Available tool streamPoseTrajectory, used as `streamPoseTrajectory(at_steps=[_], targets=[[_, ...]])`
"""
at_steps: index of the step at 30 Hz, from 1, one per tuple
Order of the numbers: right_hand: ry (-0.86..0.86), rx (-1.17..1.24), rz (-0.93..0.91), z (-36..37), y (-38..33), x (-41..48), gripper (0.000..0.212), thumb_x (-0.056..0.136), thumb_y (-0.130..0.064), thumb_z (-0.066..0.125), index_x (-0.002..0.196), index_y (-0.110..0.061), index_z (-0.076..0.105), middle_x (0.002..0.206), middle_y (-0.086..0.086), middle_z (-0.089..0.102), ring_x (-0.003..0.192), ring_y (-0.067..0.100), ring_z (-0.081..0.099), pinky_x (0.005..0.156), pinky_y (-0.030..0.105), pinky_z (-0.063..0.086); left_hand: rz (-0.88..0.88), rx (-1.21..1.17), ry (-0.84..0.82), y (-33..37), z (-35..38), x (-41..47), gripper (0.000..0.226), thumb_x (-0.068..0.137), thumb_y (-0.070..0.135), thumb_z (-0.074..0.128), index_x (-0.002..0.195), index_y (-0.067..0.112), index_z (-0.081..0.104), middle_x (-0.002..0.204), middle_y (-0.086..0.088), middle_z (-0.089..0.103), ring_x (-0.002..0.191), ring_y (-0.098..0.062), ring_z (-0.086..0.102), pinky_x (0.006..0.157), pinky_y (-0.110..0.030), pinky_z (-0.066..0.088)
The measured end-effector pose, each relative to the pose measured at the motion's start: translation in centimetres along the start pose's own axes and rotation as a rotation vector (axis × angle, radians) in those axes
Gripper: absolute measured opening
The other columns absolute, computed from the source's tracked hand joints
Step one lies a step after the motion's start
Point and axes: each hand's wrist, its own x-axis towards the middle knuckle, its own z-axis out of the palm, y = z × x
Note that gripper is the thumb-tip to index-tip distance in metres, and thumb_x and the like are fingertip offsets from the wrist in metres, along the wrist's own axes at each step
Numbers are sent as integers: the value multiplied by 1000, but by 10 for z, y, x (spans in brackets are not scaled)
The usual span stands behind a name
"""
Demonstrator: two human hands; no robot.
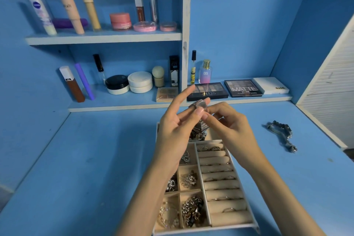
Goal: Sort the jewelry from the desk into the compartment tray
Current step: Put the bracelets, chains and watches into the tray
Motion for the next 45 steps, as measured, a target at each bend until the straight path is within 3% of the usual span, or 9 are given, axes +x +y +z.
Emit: streamPoseTrajectory(at_steps=[9,15,20,23,26,30,34,42,45], targets=[[17,91,28,7,1,-4,14,83,-19,67,70,-16,64,56,-11,47,50,6,34,49,14,29,4,-7,74,-4,0,2,46,87,4,56,123,32,51,92,-9,73,96,-15,67,87,-19,49],[-71,50,28,-9,-15,8,13,84,-24,65,84,-11,67,69,8,68,58,21,59,59,29,48,26,229,173,-3,-7,4,17,90,29,53,102,28,66,87,-6,74,83,-20,69,71,-31,57],[-243,-546,-184,-25,-31,22,9,86,-29,65,85,-20,67,63,-6,61,51,7,41,53,25,37,-284,175,132,5,-11,11,35,82,49,55,86,17,69,81,-8,73,72,-22,69,69,-36,57],[-323,-743,-347,-17,-29,19,14,82,-29,62,87,-23,73,73,-5,57,61,6,47,59,29,43,-391,71,61,3,-7,17,20,83,32,61,82,14,69,75,-7,69,67,-16,66,71,-28,57],[-264,-497,-251,-24,-25,16,14,81,-29,66,87,-19,75,82,-2,59,68,11,54,63,24,46,-405,118,23,-1,-11,24,19,84,10,61,103,10,66,81,-3,69,69,-11,64,68,-21,52],[-190,-325,87,-34,-14,15,44,76,-36,71,118,-30,58,100,-5,53,67,10,53,61,16,46,-355,290,-110,1,-17,34,37,81,11,66,117,16,59,96,-8,72,94,-18,67,93,-34,45],[-143,142,385,-28,3,15,24,83,1,62,105,-10,63,80,12,63,62,23,61,54,23,51,-302,420,-215,2,-17,45,43,78,12,70,118,23,58,100,-5,71,92,-13,68,91,-28,47],[42,371,456,-25,18,20,20,86,14,52,93,-2,61,88,15,63,72,22,71,67,24,58,-307,749,-270,-1,-27,56,31,81,9,62,104,29,58,94,1,64,73,-20,59,73,-41,52],[29,120,337,-28,24,17,23,82,8,61,93,-12,63,76,7,64,66,12,67,65,22,51,-191,903,-308,0,-26,62,36,84,10,55,113,31,49,95,7,54,74,-25,61,61,-35,48]])
